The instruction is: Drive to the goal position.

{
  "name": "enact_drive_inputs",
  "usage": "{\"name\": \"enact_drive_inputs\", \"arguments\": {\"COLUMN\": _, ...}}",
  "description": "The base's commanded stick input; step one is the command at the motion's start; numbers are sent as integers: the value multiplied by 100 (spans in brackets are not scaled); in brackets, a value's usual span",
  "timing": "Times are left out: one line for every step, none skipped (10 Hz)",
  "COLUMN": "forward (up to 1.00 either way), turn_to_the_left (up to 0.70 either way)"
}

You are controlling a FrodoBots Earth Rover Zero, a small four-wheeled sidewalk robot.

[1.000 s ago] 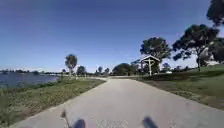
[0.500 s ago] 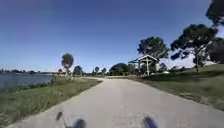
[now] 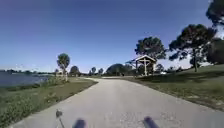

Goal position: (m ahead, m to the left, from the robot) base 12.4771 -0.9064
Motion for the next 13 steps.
{"name": "enact_drive_inputs", "arguments": {"forward": 85, "turn_to_the_left": 34}}
{"name": "enact_drive_inputs", "arguments": {"forward": 85, "turn_to_the_left": 34}}
{"name": "enact_drive_inputs", "arguments": {"forward": 85, "turn_to_the_left": 22}}
{"name": "enact_drive_inputs", "arguments": {"forward": 85, "turn_to_the_left": 0}}
{"name": "enact_drive_inputs", "arguments": {"forward": 85, "turn_to_the_left": 0}}
{"name": "enact_drive_inputs", "arguments": {"forward": 85, "turn_to_the_left": 0}}
{"name": "enact_drive_inputs", "arguments": {"forward": 85, "turn_to_the_left": 0}}
{"name": "enact_drive_inputs", "arguments": {"forward": 85, "turn_to_the_left": 0}}
{"name": "enact_drive_inputs", "arguments": {"forward": 85, "turn_to_the_left": 0}}
{"name": "enact_drive_inputs", "arguments": {"forward": 85, "turn_to_the_left": 0}}
{"name": "enact_drive_inputs", "arguments": {"forward": 85, "turn_to_the_left": 0}}
{"name": "enact_drive_inputs", "arguments": {"forward": 85, "turn_to_the_left": 0}}
{"name": "enact_drive_inputs", "arguments": {"forward": 85, "turn_to_the_left": 0}}
